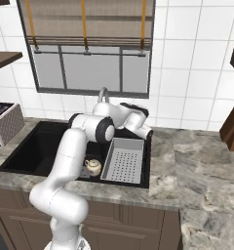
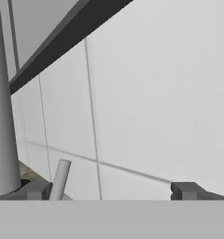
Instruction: Pick the teapot and teapot and place them in the sink. Then turn on the water.
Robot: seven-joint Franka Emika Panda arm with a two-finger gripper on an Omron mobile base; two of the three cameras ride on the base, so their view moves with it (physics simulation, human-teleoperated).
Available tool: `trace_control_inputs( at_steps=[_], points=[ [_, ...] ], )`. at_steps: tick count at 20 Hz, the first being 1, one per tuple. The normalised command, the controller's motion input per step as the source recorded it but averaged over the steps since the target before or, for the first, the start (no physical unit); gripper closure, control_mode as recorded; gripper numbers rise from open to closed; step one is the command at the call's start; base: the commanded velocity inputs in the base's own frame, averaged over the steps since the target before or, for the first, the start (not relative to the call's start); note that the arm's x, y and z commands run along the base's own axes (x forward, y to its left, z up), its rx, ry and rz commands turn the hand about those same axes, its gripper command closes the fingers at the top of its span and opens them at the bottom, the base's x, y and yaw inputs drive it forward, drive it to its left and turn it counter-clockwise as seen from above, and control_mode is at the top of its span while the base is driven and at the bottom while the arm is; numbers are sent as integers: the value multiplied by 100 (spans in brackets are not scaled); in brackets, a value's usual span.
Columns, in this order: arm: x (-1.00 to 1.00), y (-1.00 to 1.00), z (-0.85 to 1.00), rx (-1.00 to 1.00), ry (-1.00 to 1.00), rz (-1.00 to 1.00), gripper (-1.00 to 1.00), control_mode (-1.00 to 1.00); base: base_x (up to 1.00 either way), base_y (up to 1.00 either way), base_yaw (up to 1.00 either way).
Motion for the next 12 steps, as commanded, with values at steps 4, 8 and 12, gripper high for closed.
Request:
trace_control_inputs(
  at_steps=[4, 8, 12],
  points=[
    [0, 16, -25, -6, 8, -6, 100, -100, 0, 0, 0],
    [0, -8, -23, 0, 19, -21, 100, -100, 0, 0, 0],
    [0, -48, -2, 1, 31, -30, 100, -100, 0, 0, 0]
  ],
)
